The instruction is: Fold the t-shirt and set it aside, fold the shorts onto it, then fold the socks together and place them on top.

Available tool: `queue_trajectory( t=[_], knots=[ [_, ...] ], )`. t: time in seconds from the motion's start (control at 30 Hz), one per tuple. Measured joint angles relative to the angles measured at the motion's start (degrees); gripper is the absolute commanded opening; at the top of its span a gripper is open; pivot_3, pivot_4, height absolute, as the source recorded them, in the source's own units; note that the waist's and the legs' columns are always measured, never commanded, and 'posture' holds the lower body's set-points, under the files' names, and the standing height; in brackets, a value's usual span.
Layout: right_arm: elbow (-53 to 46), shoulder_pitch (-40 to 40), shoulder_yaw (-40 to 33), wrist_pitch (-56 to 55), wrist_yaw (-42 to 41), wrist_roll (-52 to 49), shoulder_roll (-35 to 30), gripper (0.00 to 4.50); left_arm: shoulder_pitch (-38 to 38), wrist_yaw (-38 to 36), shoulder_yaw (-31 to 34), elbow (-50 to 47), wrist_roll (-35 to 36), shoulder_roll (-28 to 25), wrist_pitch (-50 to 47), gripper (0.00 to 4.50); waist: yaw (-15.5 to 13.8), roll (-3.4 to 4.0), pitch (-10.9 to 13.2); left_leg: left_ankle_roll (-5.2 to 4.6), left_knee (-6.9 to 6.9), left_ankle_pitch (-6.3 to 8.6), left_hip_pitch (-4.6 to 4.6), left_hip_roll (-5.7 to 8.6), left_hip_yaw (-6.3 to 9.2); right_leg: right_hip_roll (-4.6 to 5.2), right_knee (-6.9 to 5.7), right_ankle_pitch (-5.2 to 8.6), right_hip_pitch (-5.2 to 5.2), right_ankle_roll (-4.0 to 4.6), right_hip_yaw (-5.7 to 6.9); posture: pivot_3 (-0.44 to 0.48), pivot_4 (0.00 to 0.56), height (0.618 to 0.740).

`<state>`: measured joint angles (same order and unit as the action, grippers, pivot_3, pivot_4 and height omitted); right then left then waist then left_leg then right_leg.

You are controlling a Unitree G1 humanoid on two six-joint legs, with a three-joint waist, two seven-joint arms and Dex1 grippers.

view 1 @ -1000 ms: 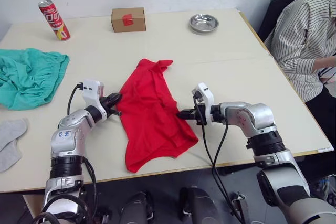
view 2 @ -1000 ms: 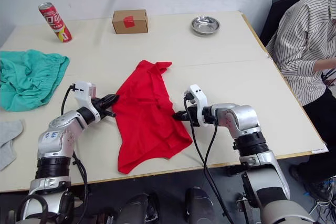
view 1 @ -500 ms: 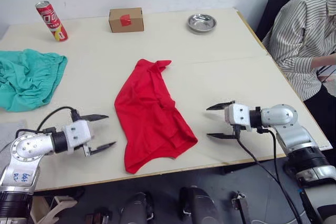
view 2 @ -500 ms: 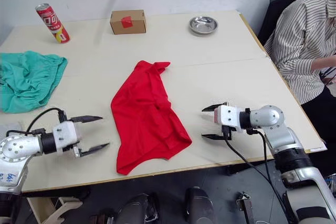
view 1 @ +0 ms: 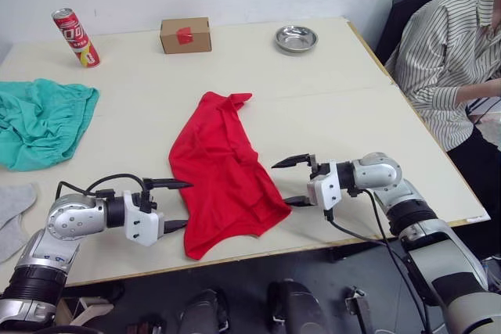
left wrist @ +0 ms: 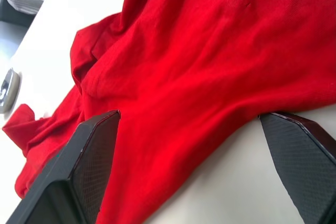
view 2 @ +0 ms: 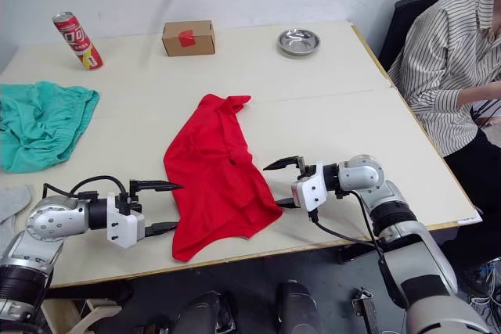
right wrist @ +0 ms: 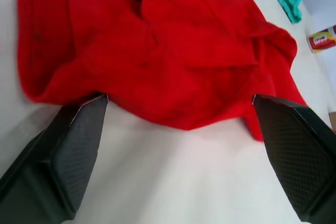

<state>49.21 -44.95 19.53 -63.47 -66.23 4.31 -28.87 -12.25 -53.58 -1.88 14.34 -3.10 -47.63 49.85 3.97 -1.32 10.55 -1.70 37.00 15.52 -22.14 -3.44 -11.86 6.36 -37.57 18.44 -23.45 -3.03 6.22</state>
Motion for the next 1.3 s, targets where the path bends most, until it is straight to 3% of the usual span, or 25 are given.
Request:
queue_trajectory(
  t=[0.07, 0.17, 0.37, 0.57, 0.77, 0.97, 1.17, 1.3],
  knots=[
    [0.5, -0.3, 1.1, -0.4, 0.3, 1.0, 0.7, 3.18, -1.2, 0.2, -1.4, 0.1, -0.5, 0.1, 0.8, 4.50, -0.1, 0.01, 0.0, -0.01, 0.03, 0.00, 0.00, 0.00, 0.00, 0.00, -0.01, 0.00, 0.01, 0.00, 0.00, 0.000, 0.150, 0.740],
    [1.0, -0.6, 2.2, -1.5, 1.3, 2.4, 0.7, 2.10, -2.1, 0.3, -3.1, 0.8, -0.6, 0.2, 1.7, 3.83, -0.2, 0.01, 0.0, -0.02, 0.04, 0.00, 0.01, 0.00, 0.00, 0.00, -0.03, 0.00, 0.02, 0.00, 0.00, 0.000, 0.150, 0.740],
    [2.1, -0.6, 4.0, -2.7, 2.2, 3.4, 0.7, 0.02, -3.1, 0.0, -6.7, 2.7, -0.5, 0.2, 2.9, 1.86, -0.5, 0.03, 0.0, -0.03, 0.07, -0.01, 0.02, 0.00, 0.00, 0.00, -0.09, 0.00, 0.01, 0.00, -0.01, 0.000, 0.150, 0.740],
    [-2.6, 2.2, 5.4, -1.4, -0.2, -0.7, -0.3, 0.00, -3.6, 0.1, -8.6, 4.2, 0.0, 0.1, 4.7, 0.02, -0.8, 0.10, 0.0, -0.07, 0.09, 0.00, -0.02, 0.00, 0.00, 0.01, -0.08, 0.00, -0.02, 0.00, -0.01, 0.000, 0.150, 0.740],
    [-14.0, 8.0, 5.4, 6.9, -3.3, -5.3, -6.5, 0.00, 1.2, -1.1, -8.7, 0.1, 5.4, -1.4, 1.5, 0.02, -0.4, 0.21, 0.1, -0.06, 0.04, 0.08, -0.03, -0.05, 0.00, 0.00, -0.03, 0.08, -0.05, 0.02, -0.02, 0.000, 0.150, 0.740],
    [-32.4, 16.0, 4.5, 23.4, -4.4, -7.3, -14.4, 0.00, 11.2, -2.4, -7.6, -11.2, 13.3, -3.9, -9.3, 0.02, -0.8, 0.21, 0.1, -0.03, 0.10, 0.19, -0.10, -0.07, 0.20, 0.01, -0.06, 0.18, -0.06, 0.07, 0.08, 0.000, 0.150, 0.740],
    [-52.9, 24.0, 3.1, 48.9, -7.6, -11.6, -23.7, 0.00, 21.2, -3.1, -4.2, -25.9, 21.7, -7.8, -23.2, 0.02, -1.4, 0.23, 0.1, 0.10, 0.06, 0.40, -0.17, -0.06, 0.32, 0.05, 0.06, 0.21, -0.06, 0.12, 0.16, 0.000, 0.150, 0.740],
    [-63.7, 27.7, 2.8, 64.3, -10.4, -14.2, -29.1, 0.00, 21.8, -3.5, -3.3, -31.1, 23.5, -7.8, -30.0, 0.02, -2.1, 0.25, 0.2, -0.01, 0.08, 0.59, -0.21, -0.06, 0.35, 0.05, 0.07, 0.24, -0.10, 0.18, 0.22, 0.000, 0.150, 0.740]
  ],
)
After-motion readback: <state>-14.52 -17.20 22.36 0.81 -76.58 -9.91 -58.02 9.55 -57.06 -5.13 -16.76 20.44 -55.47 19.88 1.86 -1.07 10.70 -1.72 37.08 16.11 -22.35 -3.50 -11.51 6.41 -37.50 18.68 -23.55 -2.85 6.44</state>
